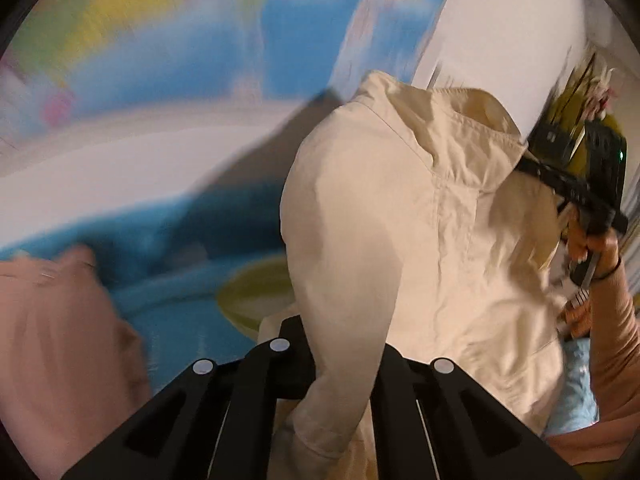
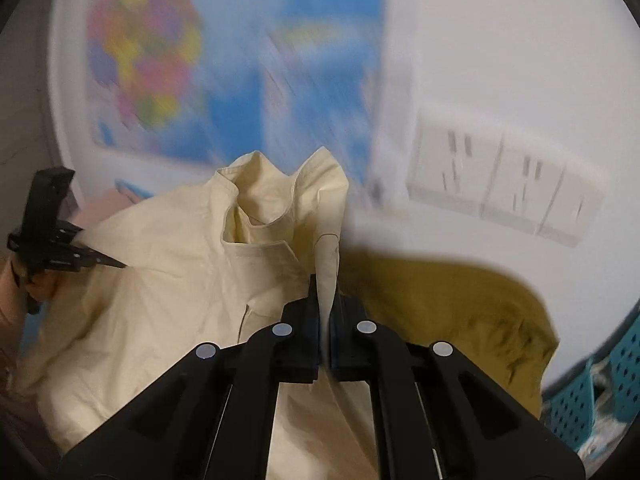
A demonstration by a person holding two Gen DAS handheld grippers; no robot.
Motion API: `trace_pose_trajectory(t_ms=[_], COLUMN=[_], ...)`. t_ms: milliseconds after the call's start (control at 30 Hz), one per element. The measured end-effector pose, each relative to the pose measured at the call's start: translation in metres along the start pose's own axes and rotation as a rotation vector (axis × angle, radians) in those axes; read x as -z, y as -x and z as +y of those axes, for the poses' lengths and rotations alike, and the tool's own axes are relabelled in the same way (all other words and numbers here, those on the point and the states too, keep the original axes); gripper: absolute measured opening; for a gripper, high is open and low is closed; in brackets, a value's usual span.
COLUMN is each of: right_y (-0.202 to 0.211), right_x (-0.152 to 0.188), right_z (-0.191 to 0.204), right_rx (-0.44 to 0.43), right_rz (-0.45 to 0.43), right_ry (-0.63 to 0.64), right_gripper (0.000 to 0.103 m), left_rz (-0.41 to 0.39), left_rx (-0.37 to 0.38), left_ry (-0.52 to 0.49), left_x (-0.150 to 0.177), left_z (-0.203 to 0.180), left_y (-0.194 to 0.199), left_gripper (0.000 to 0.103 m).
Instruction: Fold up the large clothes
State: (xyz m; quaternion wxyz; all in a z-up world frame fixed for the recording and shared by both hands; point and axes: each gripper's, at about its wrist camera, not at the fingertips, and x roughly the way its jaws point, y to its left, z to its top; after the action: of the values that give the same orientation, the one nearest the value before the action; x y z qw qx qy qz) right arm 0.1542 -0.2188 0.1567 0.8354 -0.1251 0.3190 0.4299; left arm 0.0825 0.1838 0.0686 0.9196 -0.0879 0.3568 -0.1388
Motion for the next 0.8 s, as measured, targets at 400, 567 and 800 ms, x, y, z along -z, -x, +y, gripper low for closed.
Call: trace_pose_trajectory(t_ms=[400,567,800], right_y=[-0.061,-0.128,0.01], right_x=[-0.053,-0.024,0.04], right_z=[0.011,-0.015,-0.066], right_rx=[-0.091,0.049,0.144], right_rz=[-0.037,0.144,0.017], right_ry=[-0.137,-0.219,-0.258], right_gripper=[0.004,0.034,0.064], left_rz=[-0.057,0.175,0.04], left_rx=[-0.253,-0.449,-0.426], left_ry=[0.002,0.129,0.042], left_x=[-0.001,0.017,0.021], left_z=[-0.01,0.029,-0.004], left_y=[0.065,-0.039,-0.008], left_gripper=[0.004,0.018,0.054])
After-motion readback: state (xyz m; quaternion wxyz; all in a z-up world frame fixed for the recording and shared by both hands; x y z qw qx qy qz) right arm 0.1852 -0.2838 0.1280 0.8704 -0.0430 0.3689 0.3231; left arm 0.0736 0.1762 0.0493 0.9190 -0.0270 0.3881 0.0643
